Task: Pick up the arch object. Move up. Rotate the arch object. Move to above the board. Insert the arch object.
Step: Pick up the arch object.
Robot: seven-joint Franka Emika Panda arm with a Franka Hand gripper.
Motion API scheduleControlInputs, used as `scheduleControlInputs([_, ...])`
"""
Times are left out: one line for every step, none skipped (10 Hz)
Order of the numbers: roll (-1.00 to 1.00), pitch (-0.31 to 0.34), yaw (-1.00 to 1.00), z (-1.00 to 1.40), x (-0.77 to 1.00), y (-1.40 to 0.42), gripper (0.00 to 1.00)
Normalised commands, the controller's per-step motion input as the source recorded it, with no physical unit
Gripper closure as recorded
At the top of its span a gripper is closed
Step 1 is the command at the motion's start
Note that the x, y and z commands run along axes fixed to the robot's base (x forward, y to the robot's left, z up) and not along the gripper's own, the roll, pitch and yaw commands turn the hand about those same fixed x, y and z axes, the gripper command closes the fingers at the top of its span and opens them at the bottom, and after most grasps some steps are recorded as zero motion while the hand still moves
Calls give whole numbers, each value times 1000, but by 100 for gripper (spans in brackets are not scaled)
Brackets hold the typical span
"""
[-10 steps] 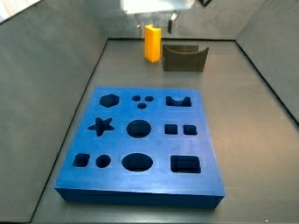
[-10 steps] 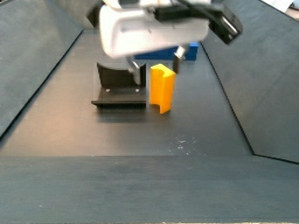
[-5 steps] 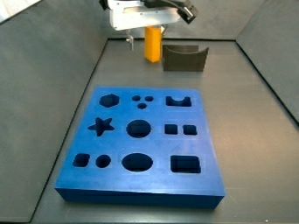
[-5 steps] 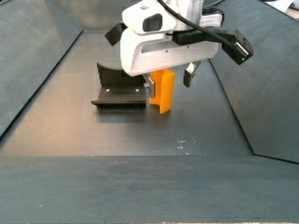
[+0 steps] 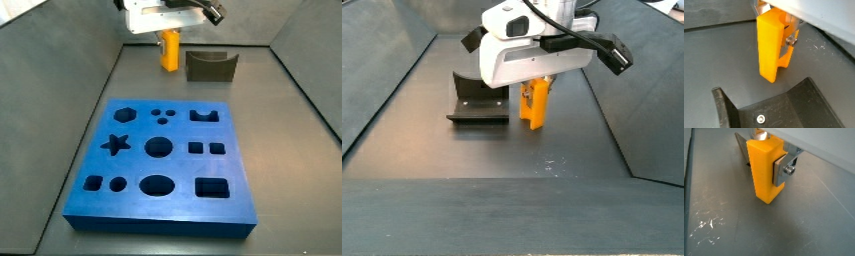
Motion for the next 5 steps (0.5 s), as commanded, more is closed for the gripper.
scheduleControlInputs([0,0,0,0,0,0,100])
scheduleControlInputs([0,0,0,0,0,0,100])
scheduleControlInputs([0,0,0,0,0,0,100])
scheduleControlInputs([0,0,0,0,0,0,100])
scheduleControlInputs([0,0,0,0,0,0,100])
